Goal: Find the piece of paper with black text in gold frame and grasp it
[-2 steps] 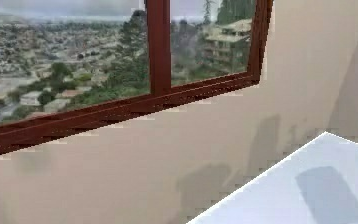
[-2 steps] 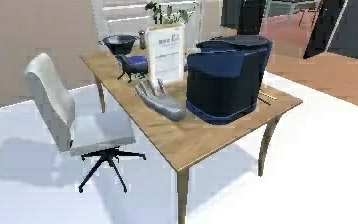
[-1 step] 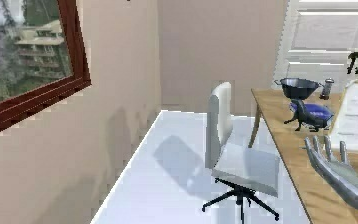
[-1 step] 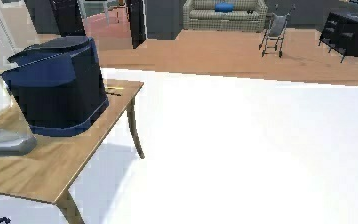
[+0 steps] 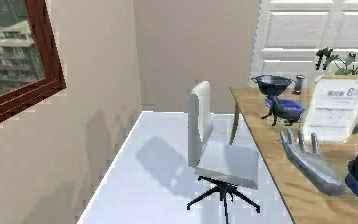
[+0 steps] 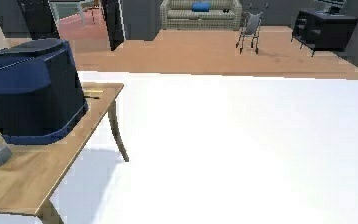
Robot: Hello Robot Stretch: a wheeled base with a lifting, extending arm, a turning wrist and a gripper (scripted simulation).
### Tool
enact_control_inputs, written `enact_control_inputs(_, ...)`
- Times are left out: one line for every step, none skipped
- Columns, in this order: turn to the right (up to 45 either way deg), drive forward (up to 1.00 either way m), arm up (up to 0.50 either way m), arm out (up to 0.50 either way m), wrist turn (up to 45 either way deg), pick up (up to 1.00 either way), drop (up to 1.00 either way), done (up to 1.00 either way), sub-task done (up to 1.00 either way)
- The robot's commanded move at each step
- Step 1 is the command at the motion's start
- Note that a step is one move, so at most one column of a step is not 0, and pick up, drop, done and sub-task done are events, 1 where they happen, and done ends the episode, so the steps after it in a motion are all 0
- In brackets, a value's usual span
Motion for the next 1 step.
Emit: enact_control_inputs(0.0,1.00,0.00,0.00,0.0,0.00,0.00,0.00,0.00)
